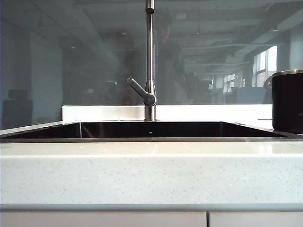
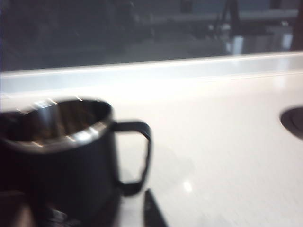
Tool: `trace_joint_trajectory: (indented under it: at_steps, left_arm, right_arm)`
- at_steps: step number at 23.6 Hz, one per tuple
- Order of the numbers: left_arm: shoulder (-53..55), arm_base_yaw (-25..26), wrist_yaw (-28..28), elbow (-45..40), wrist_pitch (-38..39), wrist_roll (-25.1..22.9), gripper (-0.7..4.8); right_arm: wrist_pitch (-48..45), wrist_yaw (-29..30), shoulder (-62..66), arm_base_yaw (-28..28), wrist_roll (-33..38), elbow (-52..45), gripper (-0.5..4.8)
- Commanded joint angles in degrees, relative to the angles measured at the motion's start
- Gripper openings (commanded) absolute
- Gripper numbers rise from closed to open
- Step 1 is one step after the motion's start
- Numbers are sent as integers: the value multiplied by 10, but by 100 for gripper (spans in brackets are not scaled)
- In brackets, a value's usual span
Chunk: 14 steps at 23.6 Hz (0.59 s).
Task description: Pick up the mug next to the sink, go to the faucet to get some water, pour the water into the sink, and finally put the mug back to its place.
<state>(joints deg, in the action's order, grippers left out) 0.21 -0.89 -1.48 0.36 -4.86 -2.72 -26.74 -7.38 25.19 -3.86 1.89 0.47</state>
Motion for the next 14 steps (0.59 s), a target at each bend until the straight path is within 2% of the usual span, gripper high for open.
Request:
trace_joint_trajectory:
  at_steps: [1, 3, 6, 8, 14]
  left_arm:
    - [0, 0, 4, 2, -3, 4, -6]
    - [0, 0, 4, 2, -4, 4, -6]
    - [0, 0, 5, 2, -4, 4, -6]
    - [0, 0, 7, 2, -4, 4, -6]
    - [0, 0, 7, 2, -3, 4, -6]
  right_arm:
    - [-97, 9, 117, -32, -6, 20, 158]
    - [-166, 45, 182, -54, -6, 25, 182]
    - [-226, 129, 308, -96, -7, 60, 186]
    - [-273, 143, 384, -102, -7, 83, 186]
    - [-332, 154, 490, -102, -7, 124, 185]
